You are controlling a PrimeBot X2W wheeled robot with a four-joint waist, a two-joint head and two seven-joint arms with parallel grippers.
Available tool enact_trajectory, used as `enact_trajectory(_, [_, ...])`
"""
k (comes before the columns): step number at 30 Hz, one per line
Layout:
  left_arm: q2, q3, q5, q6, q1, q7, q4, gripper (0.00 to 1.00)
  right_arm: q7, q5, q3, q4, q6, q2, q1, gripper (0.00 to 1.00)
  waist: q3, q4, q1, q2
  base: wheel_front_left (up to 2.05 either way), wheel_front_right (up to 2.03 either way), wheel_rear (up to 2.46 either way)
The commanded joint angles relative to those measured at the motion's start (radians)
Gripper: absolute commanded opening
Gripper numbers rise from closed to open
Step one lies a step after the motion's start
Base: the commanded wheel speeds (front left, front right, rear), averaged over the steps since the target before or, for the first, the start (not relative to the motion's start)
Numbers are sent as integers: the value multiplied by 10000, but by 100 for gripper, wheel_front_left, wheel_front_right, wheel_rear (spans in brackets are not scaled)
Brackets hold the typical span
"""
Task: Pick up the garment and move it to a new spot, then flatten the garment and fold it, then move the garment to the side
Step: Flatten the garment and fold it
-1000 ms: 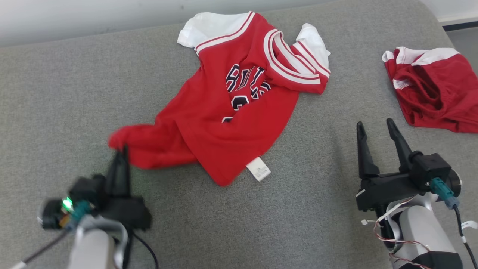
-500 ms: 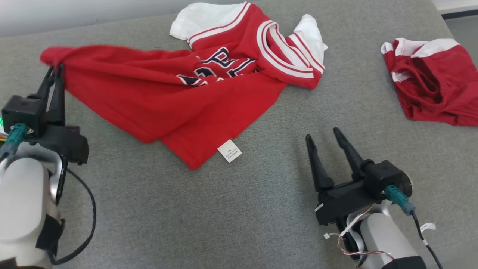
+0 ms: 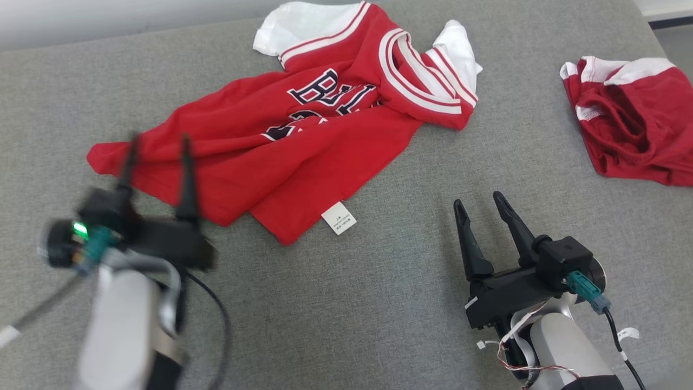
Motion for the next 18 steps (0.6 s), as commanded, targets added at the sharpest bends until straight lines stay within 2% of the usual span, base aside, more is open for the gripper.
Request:
enact_trajectory(1, [-342, -266, -172, -195, 651, -27, -396, 100, 4, -26, -69, 35, -29, 37, 130, 100, -106, 85, -1, -1, 0, 0, 0])
enact_trajectory(5, [-682, -1545, -581, -454, 1545, -27, -903, 100, 4, -14, -65, 144, -30, 80, 133, 100, -226, 85, -1, -1, 0, 0, 0])
enact_trajectory(10, [-692, -2923, -1150, -477, 2143, -27, -681, 100, 4, -2, -26, 203, -30, 56, 152, 100, -337, -18, -1, -1, 0, 0, 0])
enact_trajectory(18, [-691, -3350, -1747, -481, 2581, -27, -513, 100, 4, -52, -147, 137, -30, 96, 254, 100, -349, -155, -1, -1, 0, 0, 0])
